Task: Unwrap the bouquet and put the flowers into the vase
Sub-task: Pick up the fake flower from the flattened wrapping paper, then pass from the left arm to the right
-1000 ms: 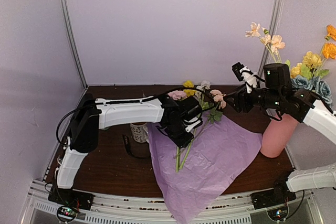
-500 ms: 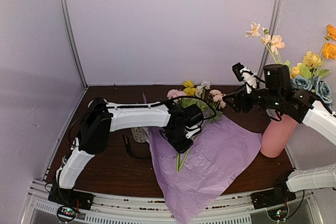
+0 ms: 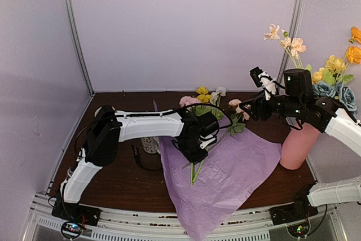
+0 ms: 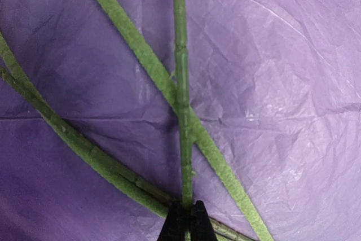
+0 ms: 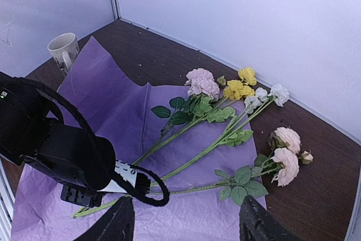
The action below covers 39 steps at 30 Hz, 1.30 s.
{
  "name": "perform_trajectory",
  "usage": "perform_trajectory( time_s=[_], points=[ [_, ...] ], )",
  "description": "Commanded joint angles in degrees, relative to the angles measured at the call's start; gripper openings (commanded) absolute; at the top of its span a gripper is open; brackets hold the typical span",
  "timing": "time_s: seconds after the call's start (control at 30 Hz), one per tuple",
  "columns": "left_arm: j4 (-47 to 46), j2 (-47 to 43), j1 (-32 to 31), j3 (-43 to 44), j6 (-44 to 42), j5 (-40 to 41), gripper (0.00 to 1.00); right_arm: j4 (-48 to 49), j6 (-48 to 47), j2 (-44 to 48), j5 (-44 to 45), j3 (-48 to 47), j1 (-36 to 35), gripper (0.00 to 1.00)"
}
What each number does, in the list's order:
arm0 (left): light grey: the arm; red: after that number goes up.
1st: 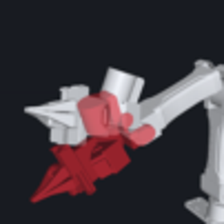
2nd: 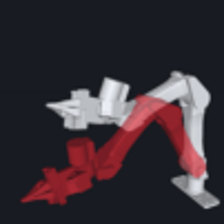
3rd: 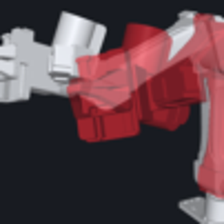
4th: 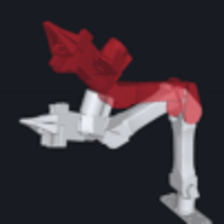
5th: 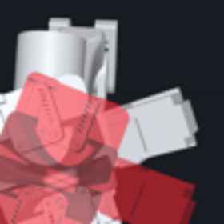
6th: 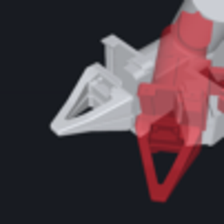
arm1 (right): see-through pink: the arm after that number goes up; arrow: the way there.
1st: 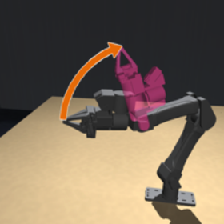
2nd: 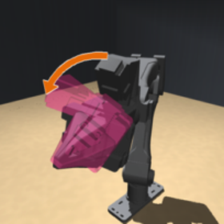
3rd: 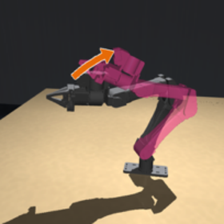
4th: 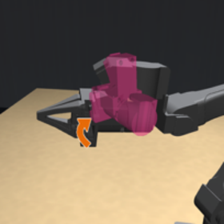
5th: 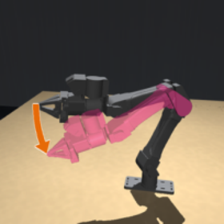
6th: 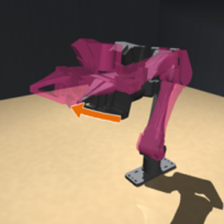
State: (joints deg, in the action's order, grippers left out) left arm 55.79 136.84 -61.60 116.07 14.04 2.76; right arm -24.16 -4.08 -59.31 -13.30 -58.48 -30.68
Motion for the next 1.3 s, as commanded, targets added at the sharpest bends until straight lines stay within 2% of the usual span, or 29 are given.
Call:
perform_trajectory(
  time_s=[0.0, 0.27, 0.63, 0.83, 1.07, 1.27],
  points=[
    [0.37, -1.99, -0.27, 0.18, 0.18, 0.64, 0.00, 1.49, 0.82, -0.26, -0.57, 0.48, 0.61, 0.64],
    [-4.18, -11.58, 0.03, -6.26, 3.18, 1.54, 0.00, -2.83, 0.49, -2.83, -0.71, -5.74, 0.71, 0.64],
    [-30.51, -30.91, 2.82, -28.93, 13.10, -2.69, 0.00, -9.96, 6.64, -13.90, -9.23, -17.75, 0.71, 0.65],
    [-38.05, -36.79, 2.80, -36.45, 17.15, -1.29, 0.00, -10.75, 12.00, -19.69, -15.92, -18.91, 0.62, 0.67],
    [-52.90, -42.68, 2.51, -46.66, 19.80, -2.11, 0.00, -9.15, 16.19, -24.09, -17.10, -21.56, 0.62, 0.72],
    [-56.93, -44.25, 0.63, -48.49, 18.55, -1.65, 0.00, -8.82, 19.36, -31.04, -19.61, -27.33, 0.68, 0.74]
  ],
)
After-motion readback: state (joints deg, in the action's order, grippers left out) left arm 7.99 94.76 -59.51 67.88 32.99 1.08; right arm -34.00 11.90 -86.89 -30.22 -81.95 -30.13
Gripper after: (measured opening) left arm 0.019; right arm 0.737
